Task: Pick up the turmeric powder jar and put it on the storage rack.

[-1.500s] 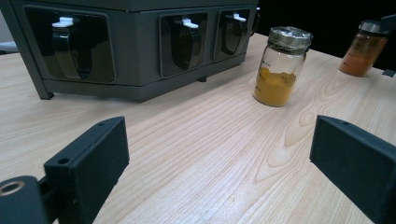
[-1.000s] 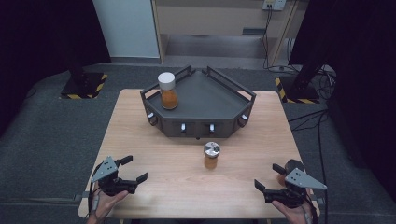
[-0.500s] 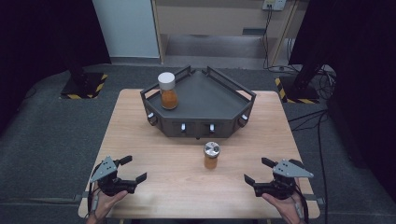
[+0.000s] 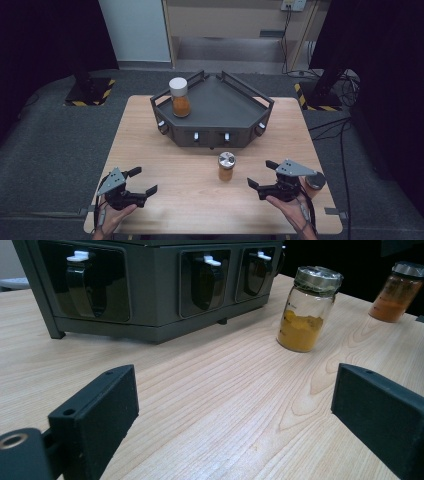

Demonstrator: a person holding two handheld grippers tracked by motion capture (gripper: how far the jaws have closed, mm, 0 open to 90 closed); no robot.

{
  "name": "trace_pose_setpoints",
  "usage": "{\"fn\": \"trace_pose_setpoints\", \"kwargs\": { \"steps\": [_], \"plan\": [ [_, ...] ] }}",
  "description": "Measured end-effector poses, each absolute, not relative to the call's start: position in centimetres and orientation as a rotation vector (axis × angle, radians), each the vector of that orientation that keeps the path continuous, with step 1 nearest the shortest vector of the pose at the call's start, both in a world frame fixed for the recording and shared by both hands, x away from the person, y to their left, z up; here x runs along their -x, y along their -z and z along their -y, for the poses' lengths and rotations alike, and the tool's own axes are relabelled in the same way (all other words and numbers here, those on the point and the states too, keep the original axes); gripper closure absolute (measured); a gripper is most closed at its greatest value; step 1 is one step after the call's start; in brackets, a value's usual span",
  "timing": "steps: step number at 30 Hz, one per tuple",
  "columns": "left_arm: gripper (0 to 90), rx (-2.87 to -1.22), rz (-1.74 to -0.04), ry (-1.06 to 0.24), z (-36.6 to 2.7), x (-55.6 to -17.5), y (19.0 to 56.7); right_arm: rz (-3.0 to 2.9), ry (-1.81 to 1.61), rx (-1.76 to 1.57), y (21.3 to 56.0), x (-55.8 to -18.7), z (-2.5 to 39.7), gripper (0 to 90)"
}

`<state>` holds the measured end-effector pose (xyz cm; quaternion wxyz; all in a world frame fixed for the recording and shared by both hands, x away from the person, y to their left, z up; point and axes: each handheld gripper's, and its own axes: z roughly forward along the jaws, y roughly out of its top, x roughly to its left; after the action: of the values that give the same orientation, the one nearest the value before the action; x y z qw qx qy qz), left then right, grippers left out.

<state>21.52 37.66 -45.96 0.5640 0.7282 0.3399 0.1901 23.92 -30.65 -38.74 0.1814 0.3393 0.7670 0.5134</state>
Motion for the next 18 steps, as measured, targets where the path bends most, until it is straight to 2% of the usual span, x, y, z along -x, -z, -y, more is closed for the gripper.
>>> {"fn": "trace_pose_setpoints", "kwargs": {
  "steps": [18],
  "plan": [
    [4.2, -1.729, -0.79, -0.448, -37.5, -21.6, 45.9, -2.236, -1.424, -0.976, 37.9, -27.1, 26.9, 7.8]
  ]
}}
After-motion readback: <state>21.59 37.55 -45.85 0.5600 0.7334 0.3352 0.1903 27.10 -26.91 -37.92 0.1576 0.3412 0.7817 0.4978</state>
